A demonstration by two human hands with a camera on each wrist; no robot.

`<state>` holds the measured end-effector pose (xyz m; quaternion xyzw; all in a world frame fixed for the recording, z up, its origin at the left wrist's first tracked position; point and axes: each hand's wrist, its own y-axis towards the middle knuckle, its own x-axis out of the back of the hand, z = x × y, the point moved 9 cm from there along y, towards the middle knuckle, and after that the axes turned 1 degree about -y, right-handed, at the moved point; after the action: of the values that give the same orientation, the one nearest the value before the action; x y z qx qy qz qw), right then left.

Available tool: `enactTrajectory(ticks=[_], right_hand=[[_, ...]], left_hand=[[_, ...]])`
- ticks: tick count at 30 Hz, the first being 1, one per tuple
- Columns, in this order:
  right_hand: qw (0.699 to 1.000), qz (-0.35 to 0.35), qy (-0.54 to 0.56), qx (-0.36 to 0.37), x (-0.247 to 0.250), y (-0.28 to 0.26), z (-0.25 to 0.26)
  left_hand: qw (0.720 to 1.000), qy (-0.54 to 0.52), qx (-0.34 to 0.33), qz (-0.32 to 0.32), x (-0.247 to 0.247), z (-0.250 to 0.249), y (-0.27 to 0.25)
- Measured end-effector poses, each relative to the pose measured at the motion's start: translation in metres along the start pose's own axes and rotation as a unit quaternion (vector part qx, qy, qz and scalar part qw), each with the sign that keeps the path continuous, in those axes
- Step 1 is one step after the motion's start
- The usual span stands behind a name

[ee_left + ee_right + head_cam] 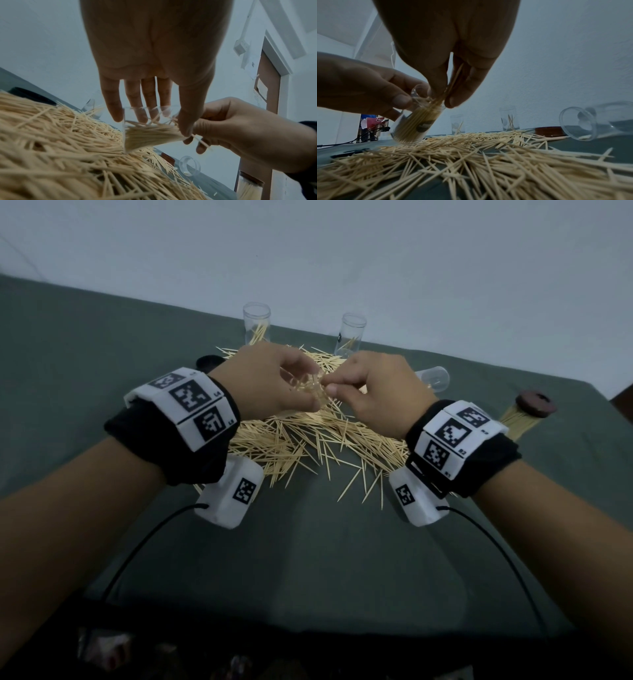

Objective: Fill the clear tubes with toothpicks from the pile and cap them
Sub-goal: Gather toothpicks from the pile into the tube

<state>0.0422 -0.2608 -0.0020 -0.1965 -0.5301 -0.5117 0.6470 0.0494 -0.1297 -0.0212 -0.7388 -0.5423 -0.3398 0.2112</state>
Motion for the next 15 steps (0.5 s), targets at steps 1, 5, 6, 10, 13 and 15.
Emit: enactTrajectory(ticks=[1, 5, 6, 10, 13, 15], right_hand=[[1.000, 0.013, -0.005, 0.003, -0.003, -0.001, 0.000], [0.999, 0.043, -0.001, -0.004, -0.009, -0.003, -0.001], [0.999, 0.049, -0.004, -0.006, -0.010, -0.003, -0.002], [0.999, 0.029, -0.014, -0.010, -0.006, -0.002, -0.004], [0.999, -0.021, 0.014, -0.038, 0.006, -0.002, -0.007], [0.998, -0.044, 0.032, -0.040, 0.010, -0.002, -0.007]], left_hand=[[1.000, -0.003, 0.004, -0.005, 0.002, 0.001, 0.000], [1.000, -0.001, 0.010, -0.009, 0.005, 0.005, 0.000], [1.000, -0.004, 0.010, -0.009, 0.005, 0.005, 0.000], [1.000, 0.001, 0.000, 0.000, -0.001, 0.001, -0.001], [1.000, 0.002, -0.006, 0.006, -0.005, -0.001, -0.001], [1.000, -0.001, -0.011, 0.010, -0.007, -0.003, -0.001]])
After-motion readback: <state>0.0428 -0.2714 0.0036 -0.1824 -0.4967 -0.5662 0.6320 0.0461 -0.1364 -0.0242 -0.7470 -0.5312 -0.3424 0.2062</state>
